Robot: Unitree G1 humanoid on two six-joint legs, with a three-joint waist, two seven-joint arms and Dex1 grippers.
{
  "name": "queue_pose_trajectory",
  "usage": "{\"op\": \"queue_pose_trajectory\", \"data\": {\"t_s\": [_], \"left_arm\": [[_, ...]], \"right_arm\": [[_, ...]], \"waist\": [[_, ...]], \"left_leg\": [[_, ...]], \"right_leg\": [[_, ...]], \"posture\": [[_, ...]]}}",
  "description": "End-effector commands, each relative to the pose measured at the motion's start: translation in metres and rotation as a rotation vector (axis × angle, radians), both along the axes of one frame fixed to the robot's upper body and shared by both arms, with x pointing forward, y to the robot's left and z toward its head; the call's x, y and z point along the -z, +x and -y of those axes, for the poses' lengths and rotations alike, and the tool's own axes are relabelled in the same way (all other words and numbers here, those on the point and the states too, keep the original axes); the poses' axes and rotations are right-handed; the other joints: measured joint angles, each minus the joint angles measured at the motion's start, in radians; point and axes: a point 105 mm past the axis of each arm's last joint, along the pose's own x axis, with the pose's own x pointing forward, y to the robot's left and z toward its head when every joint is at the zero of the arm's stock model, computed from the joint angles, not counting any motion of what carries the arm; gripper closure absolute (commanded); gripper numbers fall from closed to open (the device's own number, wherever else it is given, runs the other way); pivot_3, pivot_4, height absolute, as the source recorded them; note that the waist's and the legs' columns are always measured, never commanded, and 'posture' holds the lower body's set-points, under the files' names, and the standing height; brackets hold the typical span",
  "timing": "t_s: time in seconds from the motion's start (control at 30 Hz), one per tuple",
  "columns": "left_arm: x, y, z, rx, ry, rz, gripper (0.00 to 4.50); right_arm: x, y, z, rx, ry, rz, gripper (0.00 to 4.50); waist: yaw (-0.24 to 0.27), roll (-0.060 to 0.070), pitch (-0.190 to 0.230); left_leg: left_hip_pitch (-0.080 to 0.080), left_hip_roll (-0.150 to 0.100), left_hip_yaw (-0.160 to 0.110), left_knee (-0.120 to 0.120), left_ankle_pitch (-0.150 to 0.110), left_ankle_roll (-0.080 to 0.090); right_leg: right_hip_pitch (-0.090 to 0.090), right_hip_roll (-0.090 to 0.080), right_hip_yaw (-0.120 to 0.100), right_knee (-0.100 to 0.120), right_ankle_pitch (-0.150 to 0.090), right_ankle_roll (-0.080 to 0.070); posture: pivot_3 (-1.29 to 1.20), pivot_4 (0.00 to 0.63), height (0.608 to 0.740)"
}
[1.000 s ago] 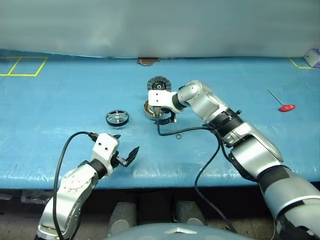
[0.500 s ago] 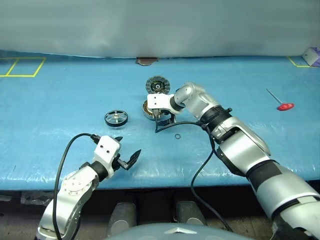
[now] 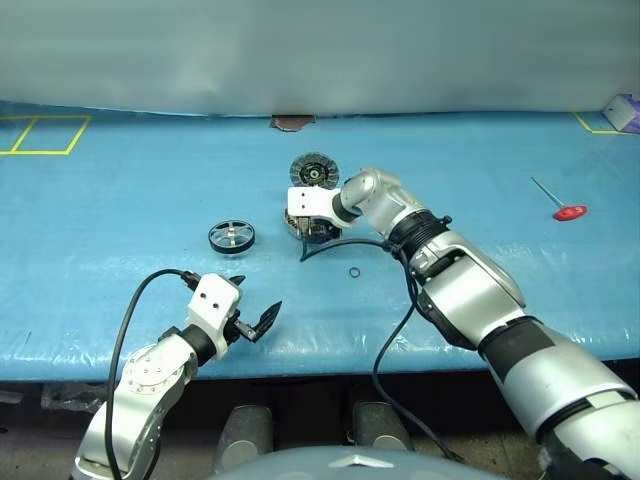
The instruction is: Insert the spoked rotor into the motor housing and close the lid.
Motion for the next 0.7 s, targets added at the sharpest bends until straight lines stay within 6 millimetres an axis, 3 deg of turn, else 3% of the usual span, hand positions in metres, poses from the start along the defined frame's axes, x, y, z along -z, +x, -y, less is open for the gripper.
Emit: {"op": "queue_pose_trajectory", "data": {"t_s": [0.03,0.17,0.3,0.43,0.7], "left_arm": [[-0.014,0.001,0.004,0.012,-0.003,0.07,0.0],[-0.014,0.001,0.003,0.007,-0.008,0.069,0.0],[-0.017,0.002,-0.007,-0.029,-0.005,0.085,0.0],[-0.018,-0.004,-0.017,-0.02,0.04,0.108,0.0],[-0.014,-0.023,-0.039,-0.018,0.073,0.111,0.0]], "right_arm": [[-0.011,0.001,-0.01,-0.035,0.028,0.045,2.38],[-0.014,-0.011,-0.024,-0.107,0.07,0.064,2.44],[0.003,-0.06,-0.032,-0.25,0.055,0.024,2.47],[0.01,-0.087,-0.038,-0.258,0.095,-0.011,2.47],[0.019,-0.107,-0.046,-0.247,0.111,-0.049,2.47]], "waist": [[-0.003,0.0,0.0],[-0.004,0.0,0.0],[-0.001,0.0,0.0],[-0.003,0.0,0.0],[0.001,0.0,0.0]], "left_leg": [[0.001,0.0,0.001,0.0,0.0,0.0],[0.001,0.001,0.001,0.0,0.001,-0.001],[0.001,0.001,0.0,0.0,0.001,-0.001],[0.001,0.002,0.001,-0.001,0.0,-0.001],[0.005,0.002,0.001,0.001,0.001,-0.001]], "right_leg": [[0.0,0.0,0.0,0.0,0.0,0.0],[0.0,0.001,0.0,0.001,0.001,-0.002],[0.0,0.001,0.001,0.002,0.001,-0.001],[-0.001,0.001,0.0,0.002,0.001,-0.002],[0.0,0.0,0.0,0.001,-0.002,-0.007]], "posture": [[0.0,0.15,0.74],[0.0,0.15,0.74],[0.0,0.15,0.74],[0.0,0.15,0.74],[0.0,0.15,0.74]]}}
